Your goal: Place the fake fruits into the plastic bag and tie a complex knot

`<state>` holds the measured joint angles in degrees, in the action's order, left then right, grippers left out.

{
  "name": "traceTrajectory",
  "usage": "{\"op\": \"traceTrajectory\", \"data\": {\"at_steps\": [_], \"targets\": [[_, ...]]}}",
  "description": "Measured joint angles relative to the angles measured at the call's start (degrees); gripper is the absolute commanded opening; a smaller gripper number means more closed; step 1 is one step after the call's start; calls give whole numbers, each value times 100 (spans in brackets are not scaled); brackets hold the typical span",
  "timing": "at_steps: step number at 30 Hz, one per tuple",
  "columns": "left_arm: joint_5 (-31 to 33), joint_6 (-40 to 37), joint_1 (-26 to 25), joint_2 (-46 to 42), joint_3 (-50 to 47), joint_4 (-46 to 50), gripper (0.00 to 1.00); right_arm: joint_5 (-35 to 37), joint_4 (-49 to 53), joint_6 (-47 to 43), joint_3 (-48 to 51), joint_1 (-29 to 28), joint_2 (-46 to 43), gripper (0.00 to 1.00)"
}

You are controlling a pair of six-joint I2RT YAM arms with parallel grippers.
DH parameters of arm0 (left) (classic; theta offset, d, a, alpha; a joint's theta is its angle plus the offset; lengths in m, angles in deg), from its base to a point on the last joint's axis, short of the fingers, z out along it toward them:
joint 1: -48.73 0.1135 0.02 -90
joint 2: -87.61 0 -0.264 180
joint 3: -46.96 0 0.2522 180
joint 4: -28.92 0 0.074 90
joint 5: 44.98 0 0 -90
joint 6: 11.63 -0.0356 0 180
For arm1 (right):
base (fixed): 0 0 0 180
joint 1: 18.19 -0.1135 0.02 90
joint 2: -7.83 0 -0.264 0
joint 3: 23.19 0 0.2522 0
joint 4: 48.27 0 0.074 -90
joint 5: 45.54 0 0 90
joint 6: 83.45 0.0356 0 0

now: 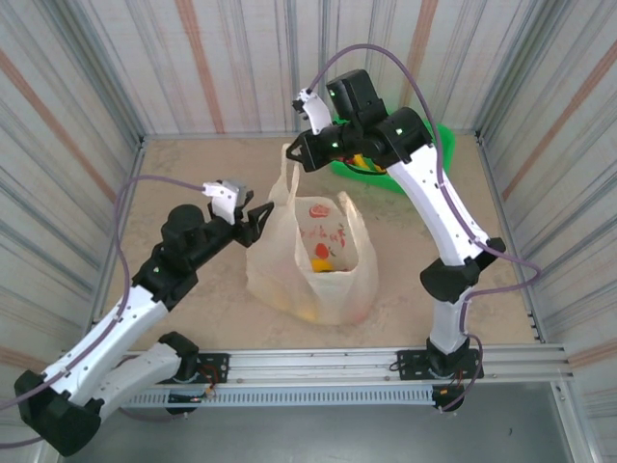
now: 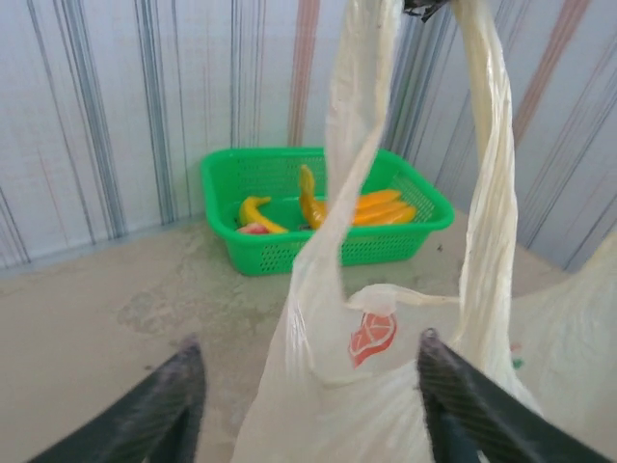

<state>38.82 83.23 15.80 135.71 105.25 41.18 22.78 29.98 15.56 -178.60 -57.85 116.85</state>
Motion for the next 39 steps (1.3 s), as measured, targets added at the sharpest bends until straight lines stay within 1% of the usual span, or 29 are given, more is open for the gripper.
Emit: {"op": "traceTrajectory", "data": {"at_steps": [4, 10, 13, 18, 22, 26, 29, 31, 34, 39], "targets": [[-35, -256, -52, -79, 321, -15, 75, 98, 232, 116, -85, -247, -42, 0], [-382, -737, -85, 129, 461, -138, 79, -39, 306, 275, -74, -323, -42, 0], [-645, -1021, -79, 208, 448, -138, 79, -162, 304, 284, -74, -323, -55, 0], [-1344, -1412, 39, 138, 306, -317, 83, -415, 304, 275, -72, -326, -138, 0], [-1679, -1611, 72, 153, 184, -549, 83, -575, 297, 275, -72, -323, -188, 0], [-1694, -1700, 72, 343, 177, -916, 84, -776, 291, 275, -72, -326, -197, 0], [-1694, -1729, 72, 660, 184, -1248, 83, -905, 291, 275, -72, -326, -197, 0], [-1744, -1727, 74, 927, 184, -1471, 82, -994, 291, 275, -72, -326, -197, 0], [-1985, -1661, 72, 1239, 181, -1873, 79, -1058, 299, 271, -74, -326, -197, 0], [-2400, -1565, 57, 1521, 177, -2430, 73, -1163, 358, 258, -74, -323, -197, 0]]}}
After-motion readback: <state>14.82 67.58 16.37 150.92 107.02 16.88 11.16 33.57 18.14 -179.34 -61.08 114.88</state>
